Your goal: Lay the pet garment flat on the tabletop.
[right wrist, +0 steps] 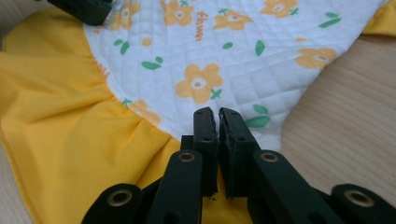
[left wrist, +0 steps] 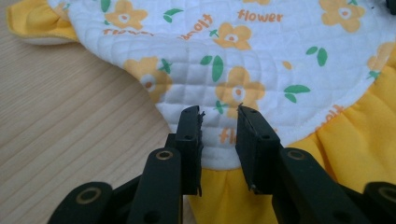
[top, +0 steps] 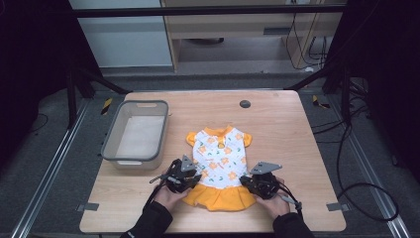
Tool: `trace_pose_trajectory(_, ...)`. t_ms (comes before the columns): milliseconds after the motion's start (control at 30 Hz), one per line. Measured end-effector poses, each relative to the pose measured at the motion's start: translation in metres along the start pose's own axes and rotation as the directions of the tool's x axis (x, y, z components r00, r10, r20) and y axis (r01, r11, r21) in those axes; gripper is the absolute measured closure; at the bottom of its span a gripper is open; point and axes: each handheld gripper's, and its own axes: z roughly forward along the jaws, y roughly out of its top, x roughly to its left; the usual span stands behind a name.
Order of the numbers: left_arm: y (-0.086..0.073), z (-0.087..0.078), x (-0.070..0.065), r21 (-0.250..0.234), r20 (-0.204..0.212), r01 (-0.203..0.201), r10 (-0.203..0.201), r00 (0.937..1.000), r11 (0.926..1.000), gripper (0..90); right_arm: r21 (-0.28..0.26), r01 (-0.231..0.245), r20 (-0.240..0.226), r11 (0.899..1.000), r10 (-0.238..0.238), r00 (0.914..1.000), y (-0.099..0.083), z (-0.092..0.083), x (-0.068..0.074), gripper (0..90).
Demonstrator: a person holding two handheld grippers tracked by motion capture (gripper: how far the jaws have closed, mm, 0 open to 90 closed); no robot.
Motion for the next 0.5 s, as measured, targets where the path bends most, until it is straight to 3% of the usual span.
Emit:
trace_pose_trajectory(100,-0.003,0.001,-0.007,-0.007,-0.018,-0.026,0.025,0.9995,0.9996,70.3,0.017,0.033,0.007,0.999,-0.033,0.9994,-0.002,0.000,0.003,85.8)
trace_pose_trajectory(200,-0.002,-0.003,-0.007,-0.017,-0.012,-0.017,0.017,0.9998,0.9997,69.3,0.013,0.012,-0.007,1.000,-0.012,0.9999,-0.001,-0.002,0.003,85.3)
trace_pose_trajectory(300,0.006,-0.017,-0.005,-0.076,-0.001,-0.009,0.008,1.0000,0.9971,68.7,-0.036,-0.003,-0.013,0.999,0.003,0.9999,0.004,-0.009,0.000,86.2)
trace_pose_trajectory(367,0.015,-0.024,-0.003,-0.122,-0.015,-0.022,0.020,0.9997,0.9922,68.6,-0.067,-0.011,-0.007,0.998,0.010,0.9999,0.009,-0.013,-0.003,87.8)
trace_pose_trajectory(500,0.035,-0.018,0.005,-0.141,-0.030,-0.004,0.000,0.9996,0.9900,69.0,-0.105,-0.032,0.013,0.994,0.034,0.9993,0.021,-0.011,-0.013,90.0)
